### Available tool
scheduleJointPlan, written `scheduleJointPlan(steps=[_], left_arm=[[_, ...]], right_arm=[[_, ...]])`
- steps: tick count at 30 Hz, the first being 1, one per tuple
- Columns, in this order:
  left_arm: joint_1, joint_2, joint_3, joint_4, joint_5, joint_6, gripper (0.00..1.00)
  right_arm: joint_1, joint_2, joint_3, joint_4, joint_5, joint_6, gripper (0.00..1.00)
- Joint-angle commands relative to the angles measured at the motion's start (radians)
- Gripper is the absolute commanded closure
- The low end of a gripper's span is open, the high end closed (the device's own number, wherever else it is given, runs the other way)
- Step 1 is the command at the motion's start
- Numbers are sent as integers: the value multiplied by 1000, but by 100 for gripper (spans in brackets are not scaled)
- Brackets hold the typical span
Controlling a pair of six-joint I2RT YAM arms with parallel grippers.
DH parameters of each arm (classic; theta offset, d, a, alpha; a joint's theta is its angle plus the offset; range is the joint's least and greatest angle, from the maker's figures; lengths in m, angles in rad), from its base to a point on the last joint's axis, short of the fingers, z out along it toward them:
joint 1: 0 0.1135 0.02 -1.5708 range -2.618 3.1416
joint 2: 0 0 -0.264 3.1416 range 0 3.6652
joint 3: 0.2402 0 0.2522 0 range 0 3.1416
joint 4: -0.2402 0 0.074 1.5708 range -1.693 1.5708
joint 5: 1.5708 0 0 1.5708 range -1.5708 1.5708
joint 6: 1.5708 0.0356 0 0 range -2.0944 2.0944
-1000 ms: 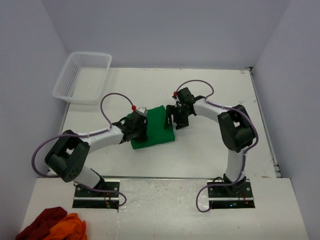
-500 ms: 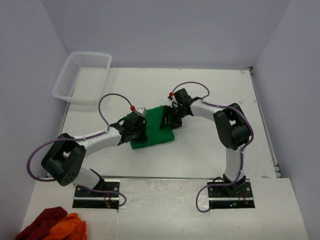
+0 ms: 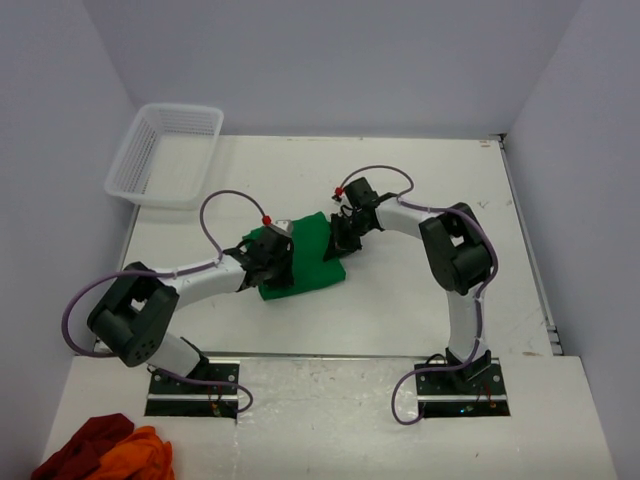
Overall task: Fold and stack the t-shirts
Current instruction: Put the neatly folded tshirt into the corner of the board with the right arm
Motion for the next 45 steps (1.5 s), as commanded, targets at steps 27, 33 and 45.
scheduleJointPlan(steps=[27,33,45], left_arm=[[-22,-274,345,-328,10,88,100],[-22,-277,314,-336,25,101,100],[-24,-274,297,-331,71,110,100]], right_arm=[[-233,151,537,-580,796,-198,100],[-301,232,742,-693,895,-172,100],[-439,360,962,-708,1071,-207,100]])
